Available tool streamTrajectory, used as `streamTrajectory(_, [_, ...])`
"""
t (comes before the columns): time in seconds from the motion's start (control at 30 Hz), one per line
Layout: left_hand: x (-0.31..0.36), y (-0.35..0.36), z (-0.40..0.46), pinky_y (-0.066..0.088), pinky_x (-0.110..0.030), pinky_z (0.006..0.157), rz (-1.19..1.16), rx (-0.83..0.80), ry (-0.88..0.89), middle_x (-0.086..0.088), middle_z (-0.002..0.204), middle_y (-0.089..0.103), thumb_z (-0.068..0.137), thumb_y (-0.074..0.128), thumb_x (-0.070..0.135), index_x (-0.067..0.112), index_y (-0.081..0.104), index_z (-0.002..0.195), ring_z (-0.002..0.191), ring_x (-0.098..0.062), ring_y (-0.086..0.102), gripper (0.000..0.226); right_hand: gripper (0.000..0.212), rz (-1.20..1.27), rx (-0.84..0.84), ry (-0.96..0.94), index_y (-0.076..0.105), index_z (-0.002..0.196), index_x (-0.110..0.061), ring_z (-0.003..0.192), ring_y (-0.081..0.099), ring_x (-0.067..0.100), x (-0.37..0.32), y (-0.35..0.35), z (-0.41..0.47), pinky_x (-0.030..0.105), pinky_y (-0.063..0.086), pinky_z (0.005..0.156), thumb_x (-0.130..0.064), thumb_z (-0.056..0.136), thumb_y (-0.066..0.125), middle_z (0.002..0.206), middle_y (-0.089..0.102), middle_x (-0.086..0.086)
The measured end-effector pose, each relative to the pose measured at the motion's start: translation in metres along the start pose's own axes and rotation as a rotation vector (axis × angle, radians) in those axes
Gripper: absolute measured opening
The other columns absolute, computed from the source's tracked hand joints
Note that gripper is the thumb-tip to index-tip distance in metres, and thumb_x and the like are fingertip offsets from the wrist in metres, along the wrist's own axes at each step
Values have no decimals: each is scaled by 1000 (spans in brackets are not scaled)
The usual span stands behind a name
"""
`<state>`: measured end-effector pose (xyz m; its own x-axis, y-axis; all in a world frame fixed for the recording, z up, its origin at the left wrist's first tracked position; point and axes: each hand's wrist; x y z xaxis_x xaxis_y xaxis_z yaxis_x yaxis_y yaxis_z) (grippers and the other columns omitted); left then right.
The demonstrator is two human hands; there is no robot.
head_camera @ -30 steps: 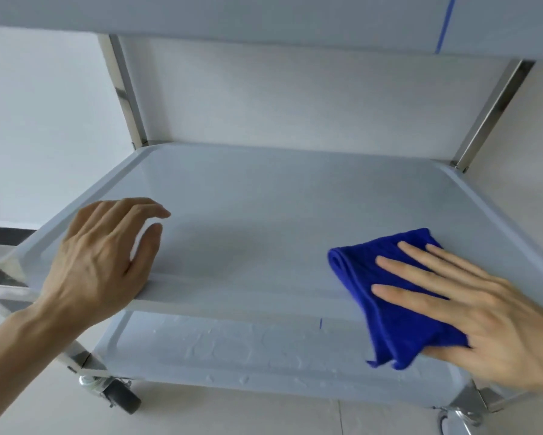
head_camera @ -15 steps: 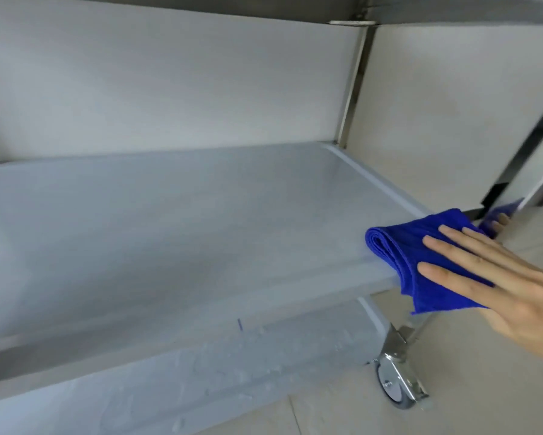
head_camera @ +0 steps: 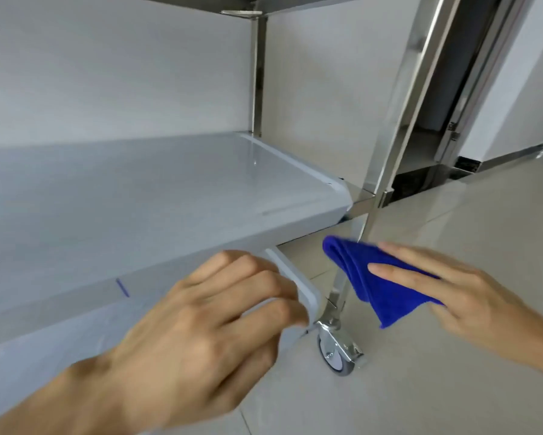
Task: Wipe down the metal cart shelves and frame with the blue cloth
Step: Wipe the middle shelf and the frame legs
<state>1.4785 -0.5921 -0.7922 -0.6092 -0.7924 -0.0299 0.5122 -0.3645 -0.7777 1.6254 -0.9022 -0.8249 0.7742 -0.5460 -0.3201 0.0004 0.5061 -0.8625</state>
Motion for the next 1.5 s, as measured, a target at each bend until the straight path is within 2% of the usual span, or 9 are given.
streamTrajectory(0.07, [3,16,11,50,-40,85,7,-40,26,-1,108,67,90,56,7,16,70,105,99,-27,63,22,77,470,31,415,49,135,-56,118,63,15,7,21,-17,13,49,92,8,93,53,132,64,-13])
streamTrajectory(0.17, [6,35,37,46,-38,87,93,-64,52,1,109,65,92,58,12,14,70,105,102,-27,60,18,29,947,-3,984,68,120,-35,95,74,20,23,44,-46,29,61,67,-36,91,67,108,76,-4])
streamTrajectory(0.27, [5,41,63,44,-38,91,211,-59,-6,1,114,64,92,56,19,15,67,109,106,-29,58,21,34,1329,199,1281,70,117,-20,82,76,26,45,60,-61,33,58,55,-44,95,60,102,78,6])
streamTrajectory(0.43, [-9,53,106,42,-43,92,403,-89,-208,-8,121,64,92,55,24,10,61,124,112,-35,56,35,40,1494,446,821,68,120,-29,103,71,19,49,56,-7,32,60,70,-47,85,69,118,73,2])
streamTrajectory(0.67, [-21,78,116,46,-44,90,456,-90,-275,-6,105,69,99,43,17,11,66,116,101,-33,61,30,42,878,593,331,55,116,-15,92,70,14,26,69,108,25,56,80,-6,81,77,98,73,-4])
streamTrajectory(0.97, [-24,96,110,41,-40,81,652,-22,-237,-5,95,66,92,50,9,12,65,105,88,-31,57,21,30,708,901,427,46,81,-31,48,49,-1,40,105,126,18,45,46,-16,78,71,61,57,-21])
streamTrajectory(1.1, [-25,97,109,39,-38,81,653,-15,-229,-4,97,67,92,50,10,13,65,107,90,-31,57,21,22,782,695,595,57,88,-34,66,67,12,55,146,93,26,54,54,-35,81,79,75,68,-13])
streamTrajectory(1.27, [-24,96,109,38,-35,82,652,-17,-232,-4,97,65,92,51,10,14,64,107,89,-29,56,21,11,870,357,819,64,86,-14,65,73,19,65,189,41,31,60,59,-14,86,75,74,75,-1])
streamTrajectory(1.5, [-24,96,109,35,-35,81,648,6,-216,-4,96,64,95,45,11,14,63,109,90,-28,54,23,29,714,808,561,60,100,-10,70,63,2,43,100,125,15,50,64,-15,79,79,83,69,-5])
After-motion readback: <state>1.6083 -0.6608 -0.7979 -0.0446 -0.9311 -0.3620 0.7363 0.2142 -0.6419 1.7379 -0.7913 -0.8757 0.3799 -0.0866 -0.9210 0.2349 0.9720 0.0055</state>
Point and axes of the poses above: each hand's wrist, its own z-axis towards the middle knuckle, its own y-axis out of the palm, x = y × z
